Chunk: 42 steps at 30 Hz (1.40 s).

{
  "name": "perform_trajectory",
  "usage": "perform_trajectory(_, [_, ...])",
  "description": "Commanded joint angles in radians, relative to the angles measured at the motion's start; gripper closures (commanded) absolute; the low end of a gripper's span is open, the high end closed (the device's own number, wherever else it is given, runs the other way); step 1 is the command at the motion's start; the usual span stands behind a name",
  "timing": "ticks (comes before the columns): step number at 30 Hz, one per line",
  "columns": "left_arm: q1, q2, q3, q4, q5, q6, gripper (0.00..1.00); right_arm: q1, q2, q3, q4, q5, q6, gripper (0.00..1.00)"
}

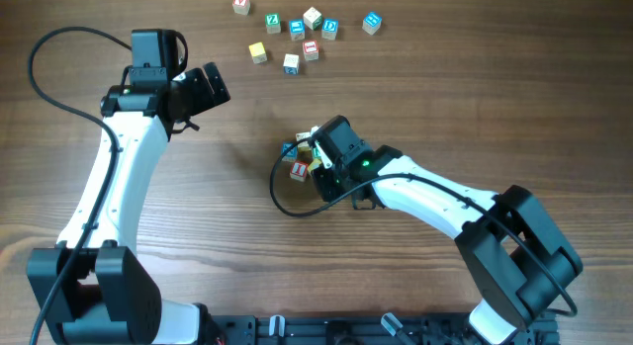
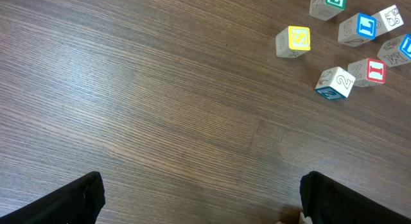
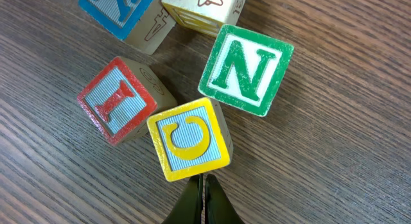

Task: Form a circle
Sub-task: 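Open the right gripper to release the yellow C block, then lift the right gripper and move it toward the block cluster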

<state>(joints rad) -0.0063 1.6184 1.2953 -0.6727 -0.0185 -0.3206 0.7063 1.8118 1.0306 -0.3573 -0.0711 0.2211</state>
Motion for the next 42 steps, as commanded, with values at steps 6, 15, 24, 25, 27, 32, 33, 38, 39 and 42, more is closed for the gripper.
perform_trajectory(6, [0.004, 0.003, 0.0, 0.003, -0.009, -0.006, 0.0, 0.002, -0.011, -0.008, 0.019, -0.016, -0.01, 0.96])
perform_trajectory(15, [0.004, 0.003, 0.0, 0.003, -0.009, -0.006, 0.0, 0.001, -0.011, -0.008, -0.011, -0.015, -0.012, 0.96])
perform_trajectory(24, [0.004, 0.003, 0.0, 0.003, -0.009, -0.006, 0.0, -0.076, -0.164, 0.082, -0.137, 0.068, 0.021, 0.96])
perform_trajectory(25, [0.004, 0.003, 0.0, 0.003, -0.009, -0.006, 0.0, -0.096, -0.179, 0.09, -0.142, 0.072, 0.022, 0.96])
perform_trajectory(27, [0.004, 0.003, 0.0, 0.003, -0.009, -0.005, 0.0, -0.161, -0.203, 0.106, -0.141, 0.071, 0.023, 0.95])
perform_trajectory(32, [0.004, 0.003, 0.0, 0.003, -0.009, -0.006, 0.0, -0.373, -0.2, 0.114, -0.125, 0.071, 0.022, 0.73])
perform_trajectory(33, [0.004, 0.003, 0.0, 0.003, -0.009, -0.006, 0.0, -0.399, -0.199, 0.114, -0.122, 0.072, 0.021, 0.67])
perform_trajectory(38, [0.004, 0.003, 0.0, 0.003, -0.009, -0.006, 0.0, -0.532, -0.198, 0.113, -0.099, 0.069, 0.053, 0.45])
perform_trajectory(39, [0.004, 0.003, 0.0, 0.003, -0.009, -0.005, 0.0, -0.544, -0.198, 0.113, -0.098, 0.062, 0.052, 0.4])
perform_trajectory(42, [0.004, 0.003, 0.0, 0.003, -0.009, -0.006, 0.0, -0.584, -0.198, 0.113, -0.097, 0.02, 0.051, 0.21])
